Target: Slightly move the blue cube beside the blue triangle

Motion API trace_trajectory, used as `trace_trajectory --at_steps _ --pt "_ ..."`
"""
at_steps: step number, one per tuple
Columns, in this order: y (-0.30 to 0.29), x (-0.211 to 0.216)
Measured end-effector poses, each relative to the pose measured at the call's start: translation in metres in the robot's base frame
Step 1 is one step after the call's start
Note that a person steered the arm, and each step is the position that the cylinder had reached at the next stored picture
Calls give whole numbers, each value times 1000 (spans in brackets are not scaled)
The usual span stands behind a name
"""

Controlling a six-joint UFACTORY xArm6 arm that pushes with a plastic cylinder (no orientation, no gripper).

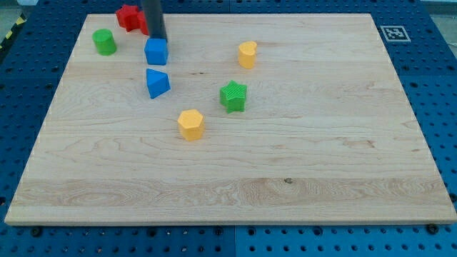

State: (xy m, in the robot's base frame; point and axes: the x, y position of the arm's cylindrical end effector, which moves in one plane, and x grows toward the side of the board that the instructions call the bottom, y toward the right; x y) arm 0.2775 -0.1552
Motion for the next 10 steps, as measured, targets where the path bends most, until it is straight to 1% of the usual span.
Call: trace_trajectory --at_steps 1,2,3,4,5,7,8,9,10 --pt "-42 0" --pt "-43 0" --pt "-35 2" --pt "-26 21" --pt "-12 23" --pt "37 28" --pt "18 27" --pt "-26 50" --pt "-93 72"
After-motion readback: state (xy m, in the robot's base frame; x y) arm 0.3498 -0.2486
